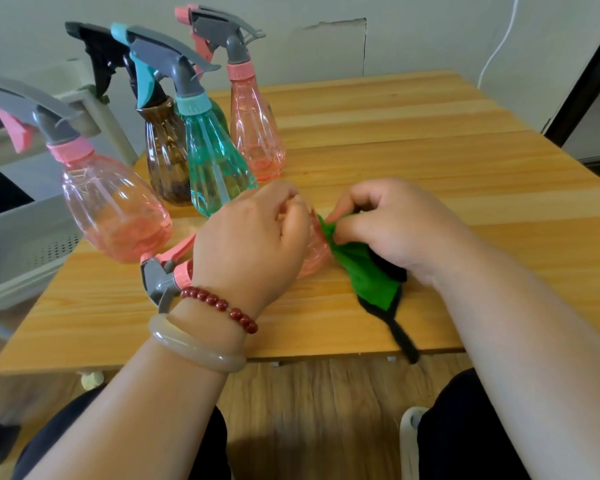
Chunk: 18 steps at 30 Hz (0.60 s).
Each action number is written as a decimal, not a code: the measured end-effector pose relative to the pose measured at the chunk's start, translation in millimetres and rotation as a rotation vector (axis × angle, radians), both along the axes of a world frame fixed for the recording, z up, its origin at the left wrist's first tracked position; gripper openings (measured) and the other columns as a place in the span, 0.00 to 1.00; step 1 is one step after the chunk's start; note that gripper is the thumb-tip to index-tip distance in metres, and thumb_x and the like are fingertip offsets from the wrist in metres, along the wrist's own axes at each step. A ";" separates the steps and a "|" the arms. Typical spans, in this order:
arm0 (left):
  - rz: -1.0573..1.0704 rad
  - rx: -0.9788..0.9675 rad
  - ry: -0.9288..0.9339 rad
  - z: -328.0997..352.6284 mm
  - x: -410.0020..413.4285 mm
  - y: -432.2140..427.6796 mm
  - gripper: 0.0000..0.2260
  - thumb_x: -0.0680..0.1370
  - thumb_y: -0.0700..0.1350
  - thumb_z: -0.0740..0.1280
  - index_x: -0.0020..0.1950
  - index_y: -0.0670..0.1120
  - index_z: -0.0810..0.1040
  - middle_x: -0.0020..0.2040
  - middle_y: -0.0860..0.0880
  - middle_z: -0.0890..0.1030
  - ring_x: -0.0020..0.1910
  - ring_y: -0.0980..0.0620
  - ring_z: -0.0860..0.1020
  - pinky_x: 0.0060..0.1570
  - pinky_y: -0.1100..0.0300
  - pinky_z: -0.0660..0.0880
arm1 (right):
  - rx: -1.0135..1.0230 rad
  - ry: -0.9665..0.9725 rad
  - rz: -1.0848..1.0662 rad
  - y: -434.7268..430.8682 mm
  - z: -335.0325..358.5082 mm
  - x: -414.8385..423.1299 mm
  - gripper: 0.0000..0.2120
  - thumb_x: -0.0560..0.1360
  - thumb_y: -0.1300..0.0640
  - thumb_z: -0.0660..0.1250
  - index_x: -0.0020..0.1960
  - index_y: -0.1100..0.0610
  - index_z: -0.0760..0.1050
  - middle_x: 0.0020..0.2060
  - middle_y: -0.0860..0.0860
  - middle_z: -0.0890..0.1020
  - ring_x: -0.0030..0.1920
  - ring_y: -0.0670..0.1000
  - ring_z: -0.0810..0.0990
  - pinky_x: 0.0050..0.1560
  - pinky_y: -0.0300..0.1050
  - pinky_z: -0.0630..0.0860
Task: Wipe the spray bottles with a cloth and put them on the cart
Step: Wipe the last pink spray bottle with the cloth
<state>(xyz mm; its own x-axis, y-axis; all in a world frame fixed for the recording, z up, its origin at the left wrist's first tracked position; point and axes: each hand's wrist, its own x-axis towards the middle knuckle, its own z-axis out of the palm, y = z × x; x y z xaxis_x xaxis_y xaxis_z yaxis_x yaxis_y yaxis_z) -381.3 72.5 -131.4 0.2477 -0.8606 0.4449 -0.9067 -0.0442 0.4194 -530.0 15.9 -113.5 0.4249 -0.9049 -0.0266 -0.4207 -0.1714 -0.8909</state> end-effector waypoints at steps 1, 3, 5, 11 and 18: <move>-0.001 0.003 0.001 0.1 -0.3 0.2 0.14 0.82 0.51 0.54 0.50 0.51 0.79 0.37 0.55 0.75 0.36 0.61 0.72 0.29 0.62 0.61 | -0.018 0.058 -0.004 0.3 -0.1 -0.4 0.03 0.70 0.61 0.72 0.39 0.54 0.82 0.34 0.47 0.84 0.38 0.52 0.82 0.40 0.47 0.78; 0.001 -0.004 0.004 0.0 -0.6 0.1 0.14 0.82 0.51 0.54 0.49 0.50 0.79 0.36 0.55 0.75 0.35 0.60 0.72 0.29 0.62 0.61 | -0.036 0.020 0.000 0.3 1.5 -0.9 0.04 0.70 0.62 0.72 0.38 0.55 0.82 0.33 0.48 0.84 0.38 0.50 0.82 0.40 0.49 0.79; -0.004 -0.015 0.010 -0.3 -0.7 -0.4 0.16 0.79 0.53 0.52 0.47 0.50 0.78 0.34 0.55 0.74 0.34 0.60 0.72 0.29 0.61 0.60 | 0.009 -0.145 0.007 0.3 4.4 -0.9 0.08 0.70 0.65 0.71 0.35 0.55 0.81 0.32 0.50 0.83 0.37 0.51 0.82 0.42 0.51 0.79; -0.018 -0.009 0.021 -0.2 1.0 -1.2 0.17 0.77 0.54 0.51 0.49 0.51 0.78 0.35 0.55 0.74 0.35 0.60 0.72 0.29 0.61 0.61 | -0.052 0.051 -0.007 -3.7 -2.8 1.7 0.02 0.69 0.60 0.72 0.38 0.56 0.80 0.38 0.54 0.85 0.42 0.58 0.83 0.46 0.56 0.80; -0.025 -0.017 0.029 -1.7 0.9 -0.4 0.14 0.77 0.53 0.51 0.46 0.53 0.75 0.33 0.56 0.72 0.33 0.59 0.70 0.29 0.60 0.61 | -0.009 -0.065 -0.025 -2.1 -6.5 5.2 0.06 0.67 0.62 0.70 0.32 0.56 0.77 0.35 0.56 0.81 0.36 0.56 0.79 0.40 0.54 0.78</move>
